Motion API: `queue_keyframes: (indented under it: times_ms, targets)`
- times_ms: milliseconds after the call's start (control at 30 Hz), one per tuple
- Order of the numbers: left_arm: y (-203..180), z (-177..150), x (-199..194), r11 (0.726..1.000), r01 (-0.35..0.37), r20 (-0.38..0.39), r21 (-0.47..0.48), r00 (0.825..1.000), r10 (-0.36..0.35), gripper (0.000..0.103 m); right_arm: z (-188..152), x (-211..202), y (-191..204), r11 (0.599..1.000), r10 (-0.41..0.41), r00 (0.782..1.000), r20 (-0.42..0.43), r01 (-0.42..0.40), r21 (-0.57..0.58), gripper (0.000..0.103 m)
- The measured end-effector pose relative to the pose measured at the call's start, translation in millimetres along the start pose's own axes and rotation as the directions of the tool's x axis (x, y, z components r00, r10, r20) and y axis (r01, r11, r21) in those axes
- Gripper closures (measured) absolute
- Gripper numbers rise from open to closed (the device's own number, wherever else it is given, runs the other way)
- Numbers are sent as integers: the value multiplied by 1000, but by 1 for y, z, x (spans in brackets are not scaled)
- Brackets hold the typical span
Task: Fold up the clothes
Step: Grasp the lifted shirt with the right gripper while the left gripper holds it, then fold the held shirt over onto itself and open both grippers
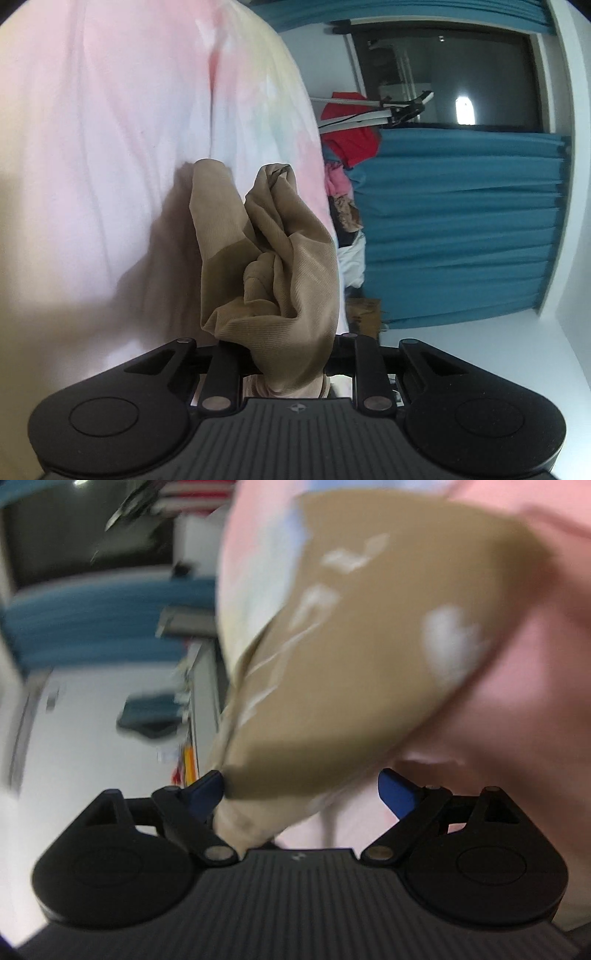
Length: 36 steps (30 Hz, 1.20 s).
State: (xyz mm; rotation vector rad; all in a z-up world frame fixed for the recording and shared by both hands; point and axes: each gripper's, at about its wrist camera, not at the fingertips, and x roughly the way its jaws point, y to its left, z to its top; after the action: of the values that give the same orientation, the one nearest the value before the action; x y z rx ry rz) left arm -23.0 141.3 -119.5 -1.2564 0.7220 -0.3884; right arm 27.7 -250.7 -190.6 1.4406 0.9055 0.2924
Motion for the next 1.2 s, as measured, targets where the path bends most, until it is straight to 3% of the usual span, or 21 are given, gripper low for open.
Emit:
queue_keyframes:
  times_ms: [133, 267, 333, 367, 400, 467, 567, 700, 933, 1200]
  targets:
    - [-4, 0, -5, 1000, 24, 7, 20, 1000, -24, 80, 8, -14, -9, 997, 16, 996, 93, -22, 68, 11]
    - [-3, -1, -17, 999, 37, 23, 28, 999, -37, 81, 6, -24, -5, 999, 7, 987, 163, -13, 31, 11]
    - [-4, -3, -22, 999, 36, 31, 32, 999, -37, 81, 5, -28, -2, 1000, 4, 980, 198, -7, 13, 28]
    - [-5, -4, -24, 999, 35, 37, 34, 999, -36, 81, 5, -31, -1, 1000, 3, 977, 215, -4, 5, 39]
    - [-6, -4, -27, 999, 33, 39, 36, 999, -35, 81, 4, -33, 0, 1000, 1, 973, 231, 0, -6, 57]
    - [-10, -5, -32, 999, 30, 43, 41, 999, -32, 81, 1, -35, 11, 997, -15, 971, 238, 32, -67, 75]
    - [-26, 0, -30, 997, -34, 33, 66, 999, 32, 81, 10, -52, 27, 993, -10, 962, 272, 41, -109, 80]
    - [-67, -2, -13, 995, -48, -20, 88, 999, 50, 81, 30, -82, 51, 990, 14, 945, 327, 33, -139, 81]
    - [-163, -22, 81, 983, -62, -141, 172, 986, 87, 81, 67, -135, 92, 981, 59, 905, 422, 25, -190, 81]
    - [-262, -63, 255, 966, 0, -269, 259, 960, 72, 81, 183, -207, 145, 966, 15, 781, 624, 148, -209, 82]
